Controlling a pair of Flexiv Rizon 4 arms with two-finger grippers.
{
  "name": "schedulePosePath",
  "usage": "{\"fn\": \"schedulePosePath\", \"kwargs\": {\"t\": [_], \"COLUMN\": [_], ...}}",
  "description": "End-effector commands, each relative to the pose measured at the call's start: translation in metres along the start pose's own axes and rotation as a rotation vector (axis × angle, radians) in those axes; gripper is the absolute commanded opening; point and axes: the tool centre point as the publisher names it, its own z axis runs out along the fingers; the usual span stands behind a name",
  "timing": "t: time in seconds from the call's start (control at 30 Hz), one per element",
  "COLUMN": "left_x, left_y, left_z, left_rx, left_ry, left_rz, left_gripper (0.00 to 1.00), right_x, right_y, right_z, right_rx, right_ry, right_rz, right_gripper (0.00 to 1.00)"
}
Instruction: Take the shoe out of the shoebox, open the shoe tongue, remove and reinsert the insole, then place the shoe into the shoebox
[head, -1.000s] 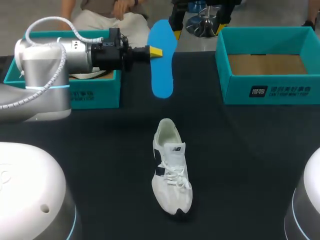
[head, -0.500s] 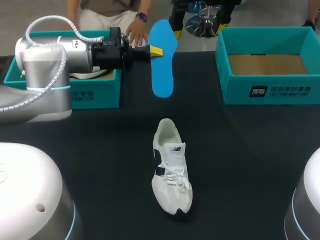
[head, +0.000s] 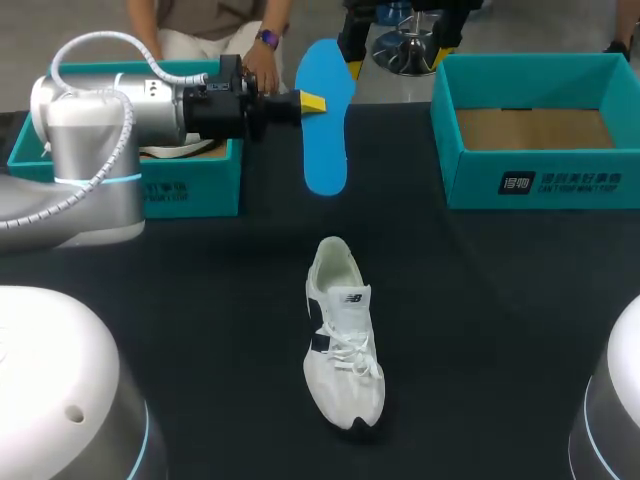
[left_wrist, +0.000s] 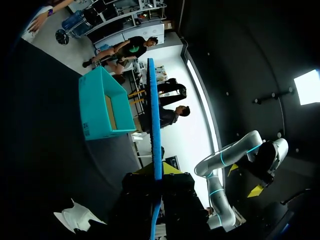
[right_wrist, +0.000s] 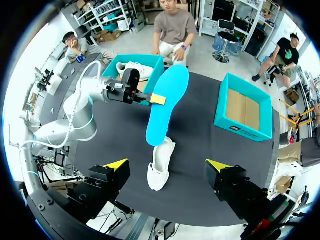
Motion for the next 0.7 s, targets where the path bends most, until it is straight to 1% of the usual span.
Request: {"fn": "schedulePosePath", "kwargs": {"t": [0.03, 0.07, 0.13, 0.2, 0.23, 0.3, 0.33, 0.37, 0.4, 0.43, 0.5, 0.53, 0.7], "left_x": [0.006, 0.01, 0.016, 0.021, 0.023, 0.023, 0.024, 0.025, 0.025, 0.024, 0.024, 0.023, 0.023], "left_y": [-0.001, -0.004, -0.005, -0.006, -0.005, -0.005, -0.004, -0.002, -0.001, 0.001, 0.003, 0.007, 0.017], "left_z": [0.0, -0.002, -0.004, -0.008, -0.01, -0.014, -0.016, -0.019, -0.019, -0.021, -0.024, -0.025, -0.026], "left_rx": [-0.003, -0.011, -0.045, -0.061, -0.058, -0.05, -0.046, -0.061, -0.067, -0.056, -0.053, -0.058, -0.054], "left_ry": [0.027, 0.013, 0.072, 0.078, 0.109, 0.115, 0.147, 0.159, 0.155, 0.188, 0.191, 0.21, 0.221], "left_rz": [0.049, 0.129, 0.245, 0.357, 0.391, 0.461, 0.494, 0.548, 0.572, 0.604, 0.648, 0.683, 0.774], "left_gripper": [0.0, 0.0, 0.0, 0.0, 0.0, 0.0, 0.0, 0.0, 0.0, 0.0, 0.0, 0.0, 0.0], "right_x": [0.0, 0.0, 0.0, 0.0, 0.0, 0.0, 0.0, 0.0, 0.0, 0.0, 0.0, 0.0, 0.0], "right_y": [0.001, 0.001, 0.001, 0.001, 0.001, 0.001, 0.001, 0.001, 0.001, 0.001, 0.001, 0.001, 0.001], "right_z": [0.0, 0.0, 0.0, 0.0, 0.0, 0.0, 0.0, 0.0, 0.0, 0.0, 0.0, 0.0, 0.0], "right_rx": [0.003, 0.003, 0.003, 0.003, 0.003, 0.003, 0.003, 0.003, 0.003, 0.003, 0.003, 0.003, 0.003], "right_ry": [0.0, 0.0, 0.0, 0.0, 0.0, 0.0, 0.0, 0.0, 0.0, 0.0, 0.0, 0.0, 0.0], "right_rz": [0.001, 0.001, 0.001, 0.001, 0.001, 0.001, 0.001, 0.001, 0.001, 0.001, 0.001, 0.001, 0.001], "right_gripper": [1.0, 1.0, 1.0, 1.0, 1.0, 1.0, 1.0, 1.0, 1.0, 1.0, 1.0, 1.0, 1.0]}}
